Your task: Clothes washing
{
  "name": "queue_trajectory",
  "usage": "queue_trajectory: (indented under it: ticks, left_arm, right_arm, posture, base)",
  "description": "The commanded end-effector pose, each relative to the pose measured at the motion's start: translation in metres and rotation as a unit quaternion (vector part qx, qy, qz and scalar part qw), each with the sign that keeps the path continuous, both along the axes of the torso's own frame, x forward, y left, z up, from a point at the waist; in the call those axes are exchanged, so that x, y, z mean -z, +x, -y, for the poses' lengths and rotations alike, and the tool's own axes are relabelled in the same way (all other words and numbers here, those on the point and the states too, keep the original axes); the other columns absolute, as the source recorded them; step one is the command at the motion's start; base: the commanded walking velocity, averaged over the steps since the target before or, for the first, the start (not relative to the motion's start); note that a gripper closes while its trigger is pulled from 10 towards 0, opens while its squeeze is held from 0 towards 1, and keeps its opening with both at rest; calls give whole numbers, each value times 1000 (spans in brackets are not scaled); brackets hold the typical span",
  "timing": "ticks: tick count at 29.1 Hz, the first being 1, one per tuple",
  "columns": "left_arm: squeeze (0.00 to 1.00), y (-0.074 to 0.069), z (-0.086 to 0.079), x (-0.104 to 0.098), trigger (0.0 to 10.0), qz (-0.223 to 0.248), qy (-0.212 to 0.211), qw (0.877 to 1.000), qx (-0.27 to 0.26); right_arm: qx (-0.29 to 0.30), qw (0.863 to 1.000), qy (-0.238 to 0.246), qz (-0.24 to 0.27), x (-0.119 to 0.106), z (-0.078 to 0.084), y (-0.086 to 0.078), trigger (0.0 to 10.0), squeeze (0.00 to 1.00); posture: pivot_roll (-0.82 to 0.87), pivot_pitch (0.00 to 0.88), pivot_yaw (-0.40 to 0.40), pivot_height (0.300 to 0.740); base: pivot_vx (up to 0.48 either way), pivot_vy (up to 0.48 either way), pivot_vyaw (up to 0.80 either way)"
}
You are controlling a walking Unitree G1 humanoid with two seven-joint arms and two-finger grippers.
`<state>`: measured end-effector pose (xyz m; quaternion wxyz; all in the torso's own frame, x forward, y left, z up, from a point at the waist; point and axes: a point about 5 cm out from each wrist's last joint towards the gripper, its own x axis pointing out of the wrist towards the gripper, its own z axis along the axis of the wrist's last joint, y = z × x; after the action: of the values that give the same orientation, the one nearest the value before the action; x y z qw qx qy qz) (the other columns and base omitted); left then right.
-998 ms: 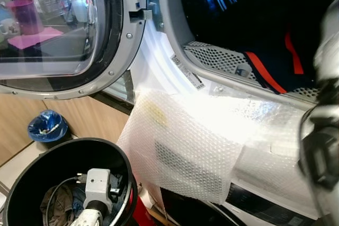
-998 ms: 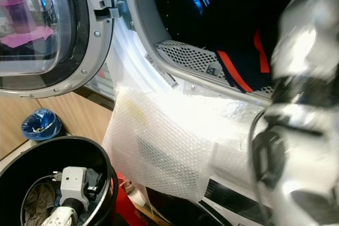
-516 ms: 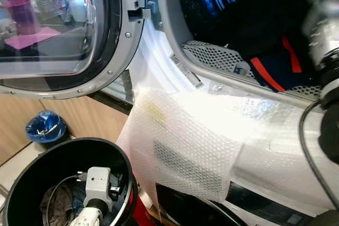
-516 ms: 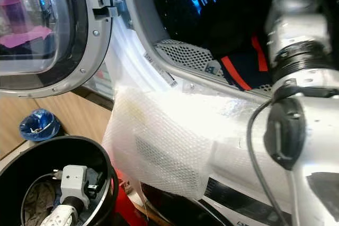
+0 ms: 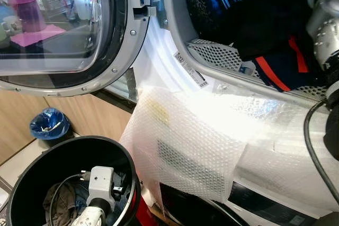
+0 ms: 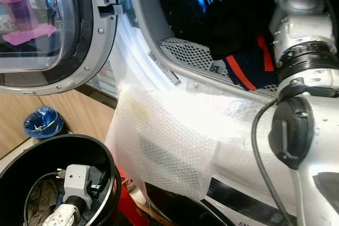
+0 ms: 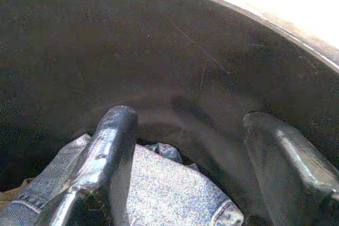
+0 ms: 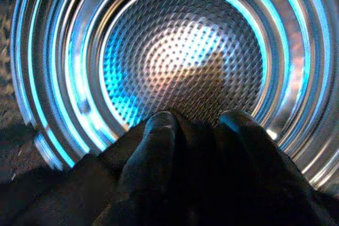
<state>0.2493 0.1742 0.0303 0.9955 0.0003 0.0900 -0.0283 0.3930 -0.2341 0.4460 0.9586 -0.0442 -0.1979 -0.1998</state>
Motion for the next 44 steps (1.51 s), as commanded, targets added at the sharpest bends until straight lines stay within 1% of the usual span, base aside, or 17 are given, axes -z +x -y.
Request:
queue_trajectory:
  ticks: [1,5,12,14,15,17,18,27,32,34,36,37,38,40,42,43,44]
  left_arm:
    - [0,0,6,3,10000,-15,2,1000,18]
    - [0,0,4,3,10000,-14,4,1000,19]
    - [0,-1,3,3,10000,-11,4,1000,17]
    - [0,-1,3,3,10000,-12,4,1000,18]
    - [0,-1,4,3,10000,-12,4,1000,20]
    - [0,-1,5,3,10000,-12,3,1000,21]
    - [0,0,5,2,10000,-7,1,1000,22]
    - [0,1,4,-1,10000,4,1,1000,19]
    - [0,0,4,0,10000,4,0,1000,20]
    - [0,-1,5,1,10000,2,-1,1000,22]
    - [0,-1,5,1,10000,2,-1,1000,23]
    - [0,0,5,1,10000,2,-1,1000,24]
    - [0,0,5,0,10000,2,-1,1000,24]
    - [0,0,6,0,10000,2,-1,1000,24]
    - [0,0,6,0,10000,2,-1,1000,24]
    - [0,1,6,0,10000,2,0,1000,26]
    - [0,1,6,0,10000,3,0,1000,26]
  right_arm:
    - [3,1000,2,13,-8,4,-5,10000,1000]
    - [-5,1000,3,16,-9,8,-7,10000,1000]
    - [-97,992,57,55,-12,8,-18,10000,1000]
    - [-76,994,46,57,-9,14,-23,10000,910]
    - [-78,994,52,63,-5,16,-26,10000,573]
    - [-85,992,60,67,-4,16,-28,10000,573]
    - [-110,989,42,89,-1,14,-35,10000,0]
    - [-232,939,86,240,-4,6,-85,10000,0]
    - [-346,904,72,240,24,-15,-106,10000,0]
    - [-429,870,79,230,48,-40,-124,10000,0]
    - [-460,855,85,223,56,-52,-130,10000,0]
    - [-526,817,89,219,66,-73,-144,10000,0]
    - [-559,795,86,220,71,-82,-153,10000,0]
    - [-607,760,86,216,78,-93,-167,10000,0]
    - [-621,749,89,212,81,-96,-171,10000,0]
    - [-658,723,88,193,91,-103,-180,10000,0]
    - [-677,710,98,169,105,-107,-184,10000,0]
  posture:
    - [-78,29,16,740]
    - [-74,28,16,740]
    - [-66,19,14,740]
    - [-70,17,14,740]
    - [-70,17,14,740]
    - [-70,17,14,740]
    - [-71,12,16,740]
    - [-73,1,17,740]
    - [-70,0,12,740]
    - [-74,0,7,740]
    - [-75,0,8,740]
    - [-79,7,9,740]
    - [-79,7,9,740]
    - [-84,12,11,740]
    - [-84,12,11,740]
    - [-86,16,11,740]
    - [-93,20,13,740]
  base:
    - [0,0,0]
    - [0,0,0]
    - [0,0,0]
    - [0,0,0]
    - [0,0,0]
    - [0,0,0]
    - [0,0,0]
    - [0,0,0]
    - [0,0,0]
    - [0,0,0]
    - [0,0,0]
    - [0,0,0]
    - [0,0,0]
    - [0,0,0]
    - [0,0,0]
    - [0,0,0]
    - [0,0,0]
